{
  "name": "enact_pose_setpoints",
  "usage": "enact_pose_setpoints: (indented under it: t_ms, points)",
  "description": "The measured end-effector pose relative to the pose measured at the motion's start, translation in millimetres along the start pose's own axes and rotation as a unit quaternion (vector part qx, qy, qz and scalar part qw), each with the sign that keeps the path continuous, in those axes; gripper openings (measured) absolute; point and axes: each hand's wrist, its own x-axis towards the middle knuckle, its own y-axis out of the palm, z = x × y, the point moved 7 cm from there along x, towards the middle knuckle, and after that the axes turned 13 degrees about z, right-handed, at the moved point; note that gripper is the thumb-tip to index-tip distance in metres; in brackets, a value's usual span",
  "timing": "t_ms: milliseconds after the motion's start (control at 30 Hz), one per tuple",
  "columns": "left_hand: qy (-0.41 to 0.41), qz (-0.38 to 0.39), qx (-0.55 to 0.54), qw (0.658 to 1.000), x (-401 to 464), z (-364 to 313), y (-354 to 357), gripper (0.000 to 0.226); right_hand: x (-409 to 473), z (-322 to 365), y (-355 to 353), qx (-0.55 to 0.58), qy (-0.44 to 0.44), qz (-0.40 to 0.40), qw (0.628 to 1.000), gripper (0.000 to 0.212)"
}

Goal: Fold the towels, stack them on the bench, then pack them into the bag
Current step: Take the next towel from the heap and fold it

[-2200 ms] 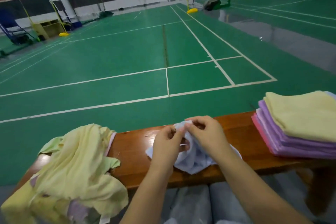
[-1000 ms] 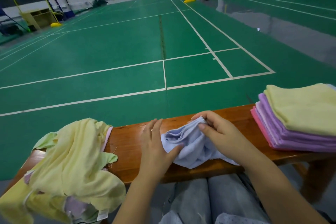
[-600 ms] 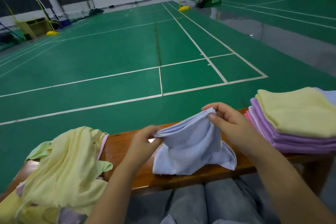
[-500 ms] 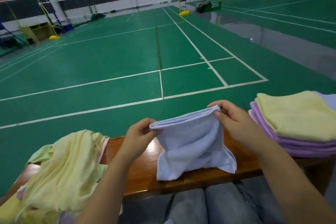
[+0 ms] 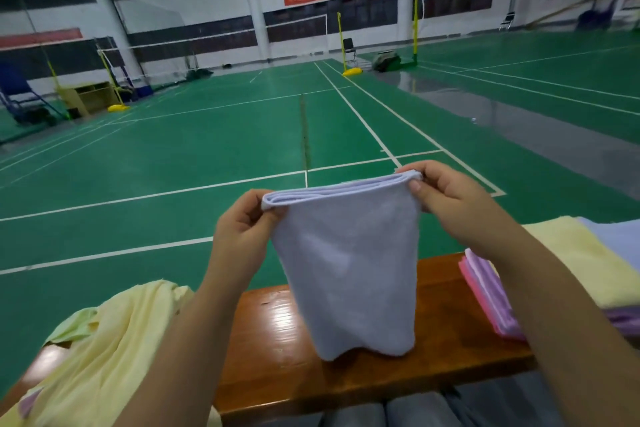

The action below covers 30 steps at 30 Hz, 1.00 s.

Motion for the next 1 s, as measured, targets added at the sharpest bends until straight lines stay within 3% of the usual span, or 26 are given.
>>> enact_pose_setpoints:
  t_ms: [133, 300, 567, 700, 833, 1000]
  points:
    - [0.022, -0.020, -0.010, 0.999, -6.6, -26.0, -3.8, 0.014, -11.0, 10.0, -6.8, 0.120, -0.020, 0.004, 0.993, 0.022]
    - [0.061, -0.046, 0.001, 0.997, -1.2, -52.3, -9.3, 0.009, -3.3, 20.9, -19.8, 0.160, -0.045, 0.012, 0.986, 0.022]
    - [-0.081, -0.061, -0.029, 0.994, 23.9, 20.8, 2.2, 0.018, 37.5, -33.7, -1.1, 0.142, 0.061, 0.018, 0.988, 0.020]
    - [-0.058, -0.065, -0.046, 0.995, 36.3, 17.5, -4.0, 0.018, 45.9, -17.4, -9.6, 0.123, 0.020, -0.004, 0.992, 0.018]
    - [-0.022, -0.043, -0.059, 0.997, 28.1, -0.1, -9.8, 0.018, 30.1, 3.1, -14.8, 0.118, -0.036, -0.010, 0.992, 0.020]
    - [-0.090, 0.033, -0.072, 0.993, -37.4, 36.2, 10.2, 0.021, -20.7, -50.7, 20.4, 0.135, 0.024, 0.017, 0.990, 0.023]
